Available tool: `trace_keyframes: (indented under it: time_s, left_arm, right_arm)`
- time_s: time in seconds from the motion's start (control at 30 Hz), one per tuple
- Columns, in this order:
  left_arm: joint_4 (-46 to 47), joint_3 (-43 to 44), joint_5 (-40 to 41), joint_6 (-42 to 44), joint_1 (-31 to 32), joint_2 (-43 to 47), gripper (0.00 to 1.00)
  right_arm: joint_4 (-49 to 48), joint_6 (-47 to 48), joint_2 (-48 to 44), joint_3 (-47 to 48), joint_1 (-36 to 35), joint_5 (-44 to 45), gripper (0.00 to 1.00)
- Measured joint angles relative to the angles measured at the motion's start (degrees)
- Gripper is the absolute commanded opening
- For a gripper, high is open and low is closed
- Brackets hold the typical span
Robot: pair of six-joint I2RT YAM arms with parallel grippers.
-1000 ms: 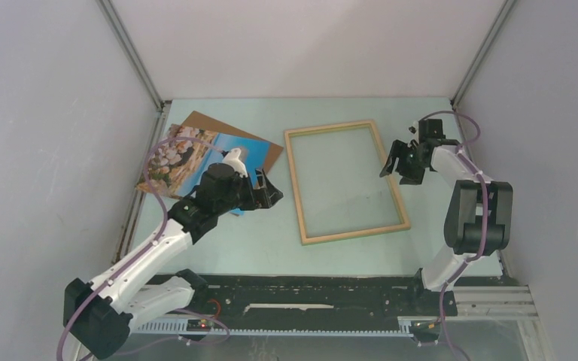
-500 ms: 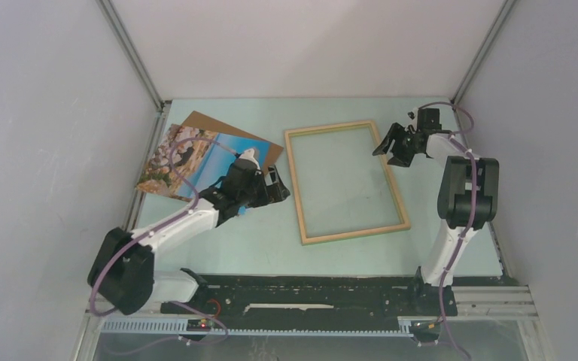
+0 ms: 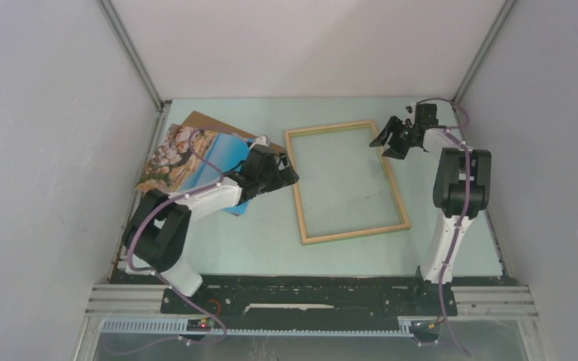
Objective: Put the photo into the frame
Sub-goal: Pick up the photo frame from the center of the board.
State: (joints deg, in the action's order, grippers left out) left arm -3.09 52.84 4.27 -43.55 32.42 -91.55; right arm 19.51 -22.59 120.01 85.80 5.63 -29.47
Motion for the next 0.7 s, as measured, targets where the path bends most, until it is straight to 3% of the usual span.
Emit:
trace_keyframes:
  time_s: [0.4, 0.7]
  left_arm:
    - [4.92, 3.78, 0.04, 0.04, -2.64, -10.51, 0.97]
    - [6.97, 5.11, -1.7, 0.04, -3.89, -12.83, 0.98]
  right_arm:
    - [-1.51, -0.59, 1.25, 1.31, 0.31, -1.05, 0.71]
    - [-1.44, -1.62, 4.52, 5.77, 0.68, -1.42, 0.71]
